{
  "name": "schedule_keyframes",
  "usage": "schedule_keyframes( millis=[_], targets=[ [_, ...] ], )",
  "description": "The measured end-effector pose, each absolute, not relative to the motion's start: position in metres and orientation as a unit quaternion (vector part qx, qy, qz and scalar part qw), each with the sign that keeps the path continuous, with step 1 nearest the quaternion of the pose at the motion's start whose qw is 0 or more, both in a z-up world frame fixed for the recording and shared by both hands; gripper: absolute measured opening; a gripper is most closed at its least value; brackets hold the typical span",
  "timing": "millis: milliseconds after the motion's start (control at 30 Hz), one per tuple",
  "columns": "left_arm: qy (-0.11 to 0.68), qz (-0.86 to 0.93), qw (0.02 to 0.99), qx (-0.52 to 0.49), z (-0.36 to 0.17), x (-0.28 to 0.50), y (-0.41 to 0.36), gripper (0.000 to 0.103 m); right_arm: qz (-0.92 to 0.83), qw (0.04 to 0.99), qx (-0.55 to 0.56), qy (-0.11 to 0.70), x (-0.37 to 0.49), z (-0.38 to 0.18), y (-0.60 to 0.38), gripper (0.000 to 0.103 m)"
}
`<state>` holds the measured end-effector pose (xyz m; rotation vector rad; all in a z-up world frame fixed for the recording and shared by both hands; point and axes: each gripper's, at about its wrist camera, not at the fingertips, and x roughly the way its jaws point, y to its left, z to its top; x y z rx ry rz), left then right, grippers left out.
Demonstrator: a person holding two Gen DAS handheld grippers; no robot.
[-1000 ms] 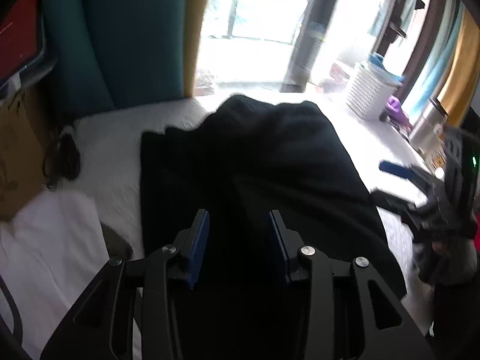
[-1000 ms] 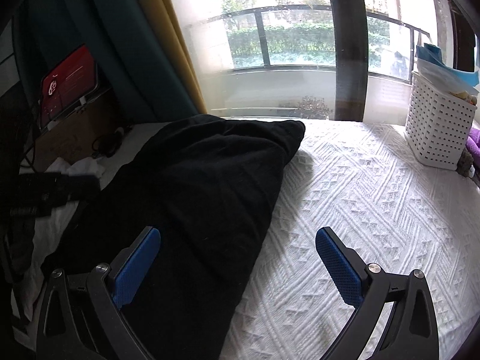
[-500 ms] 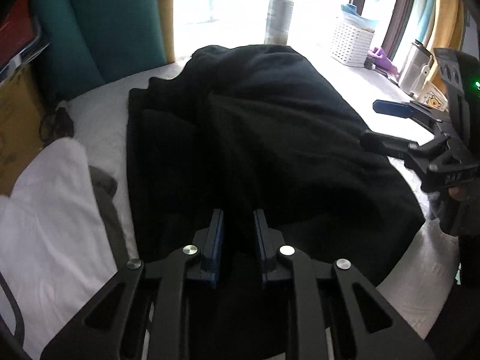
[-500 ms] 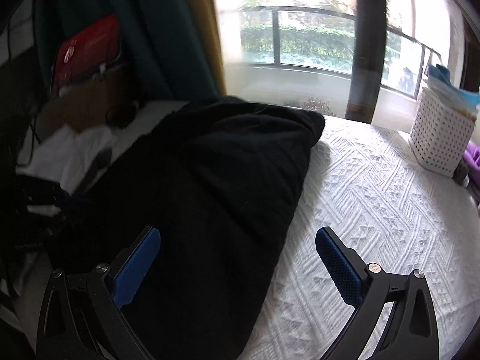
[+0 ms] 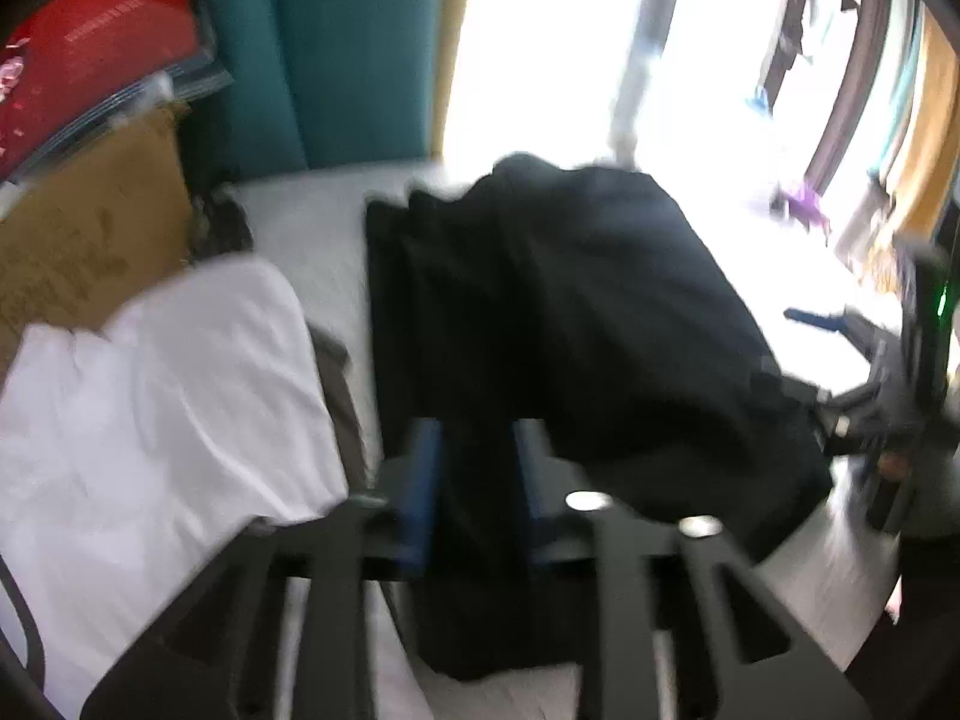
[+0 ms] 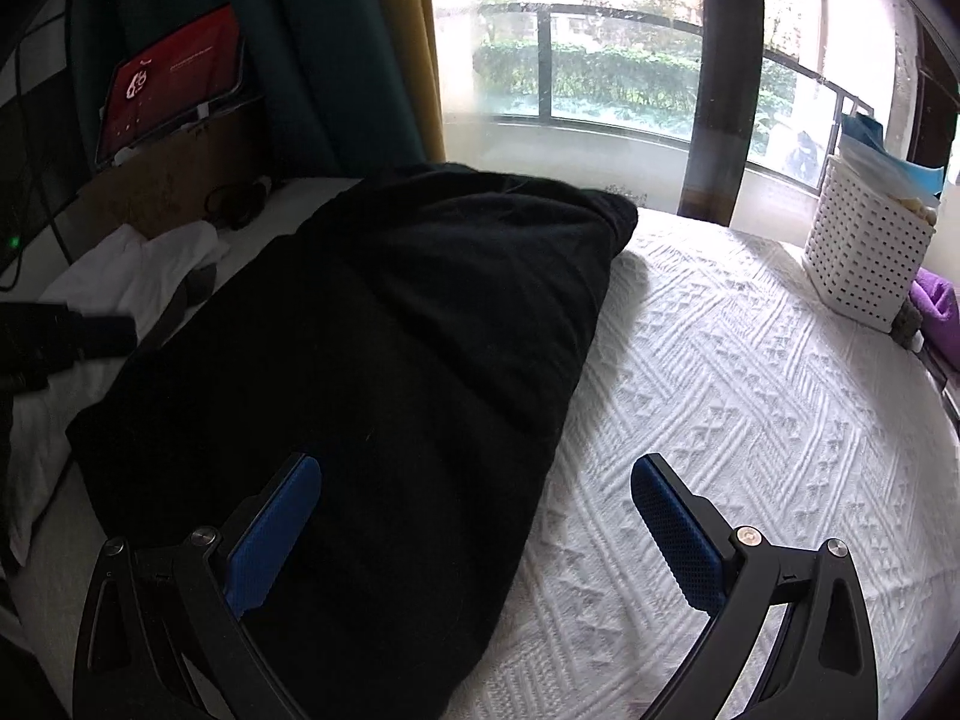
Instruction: Fold small clothes
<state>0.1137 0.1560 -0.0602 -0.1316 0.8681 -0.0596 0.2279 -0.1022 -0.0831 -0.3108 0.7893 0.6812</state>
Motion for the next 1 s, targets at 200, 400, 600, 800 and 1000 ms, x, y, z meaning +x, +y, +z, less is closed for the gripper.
schedule_keyframes(
  millis=[200, 400, 600, 800, 1000],
  targets=[
    [0.384, -0.017, 0.918, -0.095, -0.040, 0.142, 0.173, 0.076, 0.321, 0.863, -0.139, 0.364, 0.245, -0.068, -0.104, 0.103],
    [0.396, -0.037, 0.914, -0.080, -0.048, 0.182, 0.164, 0.076, 0.314, 0.870, -0.128, 0.359, 0.277, -0.055, -0.105, 0.103],
    [0.411, -0.021, 0.905, -0.107, -0.068, 0.214, 0.171, 0.093, 0.311, 0.872, -0.116, 0.361, 0.313, -0.049, -0.107, 0.103],
    [0.452, -0.038, 0.876, -0.163, -0.100, 0.235, 0.193, 0.094, 0.312, 0.863, -0.100, 0.384, 0.339, -0.066, -0.098, 0.103],
    [0.472, -0.030, 0.866, -0.161, -0.107, 0.243, 0.188, 0.094, 0.322, 0.852, -0.090, 0.403, 0.350, -0.084, -0.088, 0.103]
  ],
)
